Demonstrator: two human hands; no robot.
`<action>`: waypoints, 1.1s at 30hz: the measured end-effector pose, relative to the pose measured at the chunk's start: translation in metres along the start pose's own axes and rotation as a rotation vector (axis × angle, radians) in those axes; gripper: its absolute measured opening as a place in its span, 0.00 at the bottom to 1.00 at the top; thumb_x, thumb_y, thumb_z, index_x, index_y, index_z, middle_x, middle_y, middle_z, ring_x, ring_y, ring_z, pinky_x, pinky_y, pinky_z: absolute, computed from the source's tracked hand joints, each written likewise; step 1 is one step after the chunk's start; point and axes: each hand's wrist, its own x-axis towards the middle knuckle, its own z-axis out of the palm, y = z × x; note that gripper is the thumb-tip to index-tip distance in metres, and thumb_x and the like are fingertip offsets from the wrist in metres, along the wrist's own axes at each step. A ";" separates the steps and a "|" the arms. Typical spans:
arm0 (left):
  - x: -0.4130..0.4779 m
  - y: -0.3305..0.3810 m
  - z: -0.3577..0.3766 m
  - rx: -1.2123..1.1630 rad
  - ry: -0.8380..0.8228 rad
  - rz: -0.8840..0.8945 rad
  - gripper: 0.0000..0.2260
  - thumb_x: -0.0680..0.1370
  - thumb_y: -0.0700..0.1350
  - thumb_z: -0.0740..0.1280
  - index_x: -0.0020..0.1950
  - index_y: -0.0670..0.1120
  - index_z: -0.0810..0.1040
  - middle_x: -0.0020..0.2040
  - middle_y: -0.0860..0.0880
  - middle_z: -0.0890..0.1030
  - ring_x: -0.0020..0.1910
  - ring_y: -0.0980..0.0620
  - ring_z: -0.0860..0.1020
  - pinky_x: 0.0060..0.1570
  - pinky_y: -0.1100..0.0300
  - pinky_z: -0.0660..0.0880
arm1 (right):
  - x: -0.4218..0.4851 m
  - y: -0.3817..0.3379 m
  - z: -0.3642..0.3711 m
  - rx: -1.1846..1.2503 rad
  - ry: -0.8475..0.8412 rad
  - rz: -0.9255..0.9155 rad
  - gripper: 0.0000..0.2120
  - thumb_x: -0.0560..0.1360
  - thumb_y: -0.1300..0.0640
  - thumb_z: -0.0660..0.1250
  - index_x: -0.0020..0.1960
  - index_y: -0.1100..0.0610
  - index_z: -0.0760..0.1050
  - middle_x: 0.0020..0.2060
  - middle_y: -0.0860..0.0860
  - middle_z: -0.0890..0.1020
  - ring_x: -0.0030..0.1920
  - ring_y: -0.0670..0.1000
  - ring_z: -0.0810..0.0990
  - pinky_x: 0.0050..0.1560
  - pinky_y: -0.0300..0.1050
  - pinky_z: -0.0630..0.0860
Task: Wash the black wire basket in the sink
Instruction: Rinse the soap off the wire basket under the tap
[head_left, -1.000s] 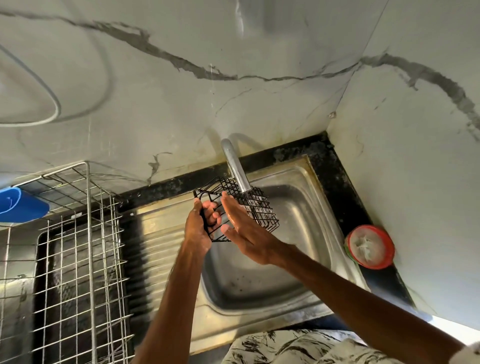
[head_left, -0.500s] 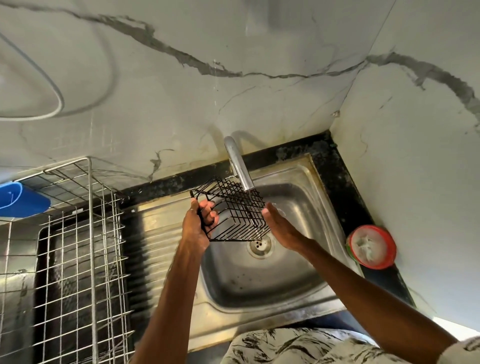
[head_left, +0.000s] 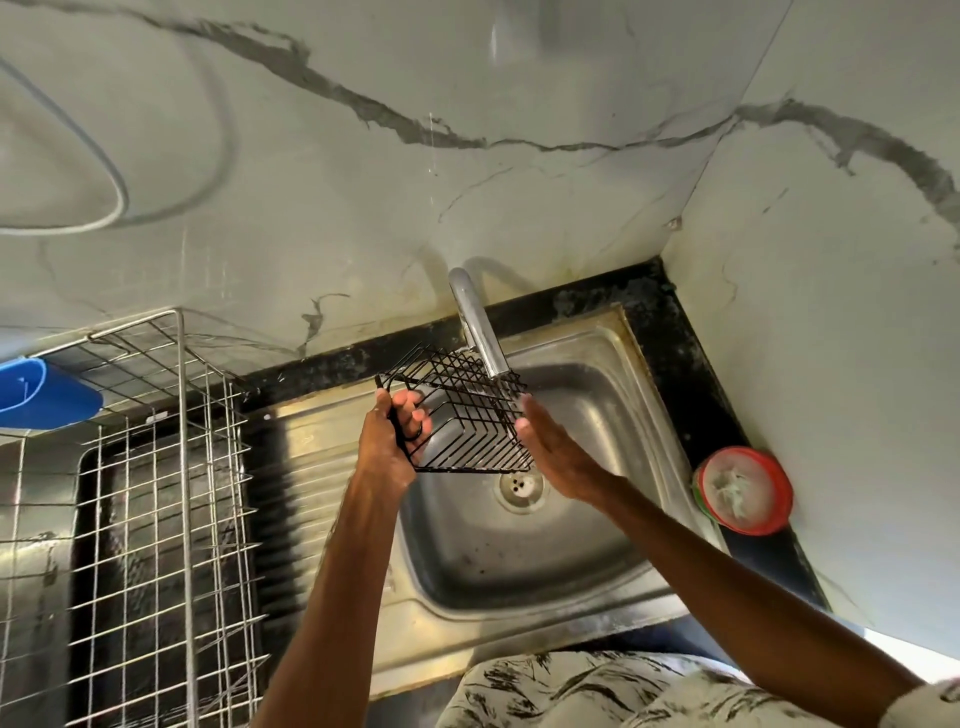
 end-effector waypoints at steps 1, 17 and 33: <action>0.000 0.000 -0.001 0.010 0.019 0.002 0.22 0.88 0.54 0.52 0.41 0.47 0.74 0.26 0.52 0.72 0.22 0.57 0.70 0.24 0.67 0.70 | 0.000 0.009 -0.004 0.002 -0.028 0.081 0.38 0.79 0.27 0.40 0.82 0.46 0.42 0.81 0.43 0.44 0.80 0.45 0.42 0.81 0.59 0.46; -0.016 0.009 0.023 -0.049 0.121 0.040 0.26 0.89 0.51 0.47 0.39 0.45 0.77 0.24 0.53 0.72 0.26 0.56 0.71 0.23 0.66 0.71 | -0.009 -0.100 0.001 -0.103 0.061 -0.406 0.29 0.86 0.44 0.51 0.83 0.50 0.47 0.82 0.47 0.54 0.80 0.42 0.50 0.80 0.54 0.55; -0.015 -0.003 0.059 -0.131 0.281 0.044 0.23 0.89 0.49 0.51 0.47 0.40 0.80 0.31 0.46 0.80 0.24 0.51 0.77 0.25 0.61 0.77 | 0.003 -0.078 -0.002 0.119 0.117 -0.067 0.32 0.81 0.30 0.52 0.78 0.46 0.63 0.72 0.47 0.73 0.73 0.46 0.69 0.74 0.52 0.67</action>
